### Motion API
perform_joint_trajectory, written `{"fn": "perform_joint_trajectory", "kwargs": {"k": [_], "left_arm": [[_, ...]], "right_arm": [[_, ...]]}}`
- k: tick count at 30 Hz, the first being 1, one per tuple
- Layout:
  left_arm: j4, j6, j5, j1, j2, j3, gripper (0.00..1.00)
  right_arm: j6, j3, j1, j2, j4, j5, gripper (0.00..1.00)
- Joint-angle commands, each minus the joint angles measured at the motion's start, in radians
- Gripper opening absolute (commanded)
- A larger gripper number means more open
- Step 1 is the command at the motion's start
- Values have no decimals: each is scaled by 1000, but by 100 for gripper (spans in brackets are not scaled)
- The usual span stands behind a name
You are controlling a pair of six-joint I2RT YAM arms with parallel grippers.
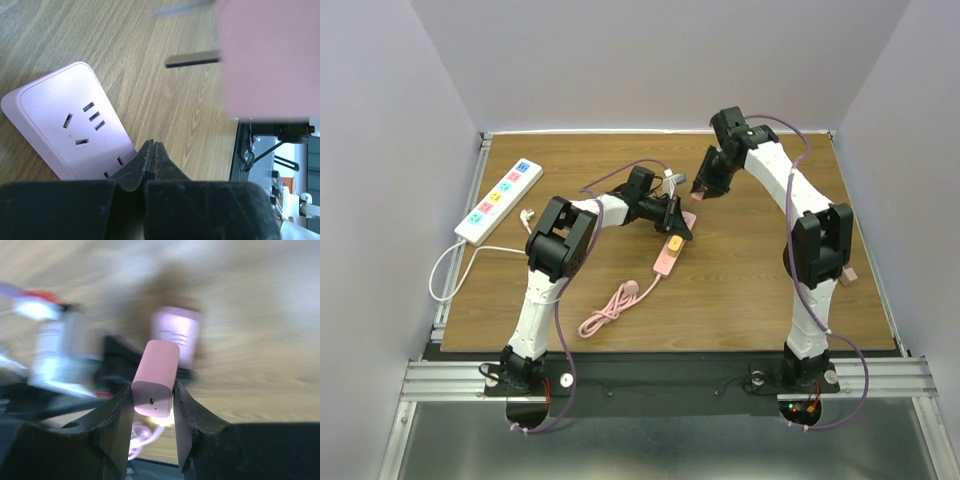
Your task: Pull the plug off the socket
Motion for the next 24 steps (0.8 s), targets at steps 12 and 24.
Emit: {"fn": "perform_joint_trajectory", "kwargs": {"k": [12,24], "left_arm": [[-152,58,-160,54,23,-44,0],[-149,41,-144,69,29,-25,0]], "right_arm": [[-50,-445,-172,-220,-66,642,1],[-89,-347,-169,-262,-45,480,82]]}}
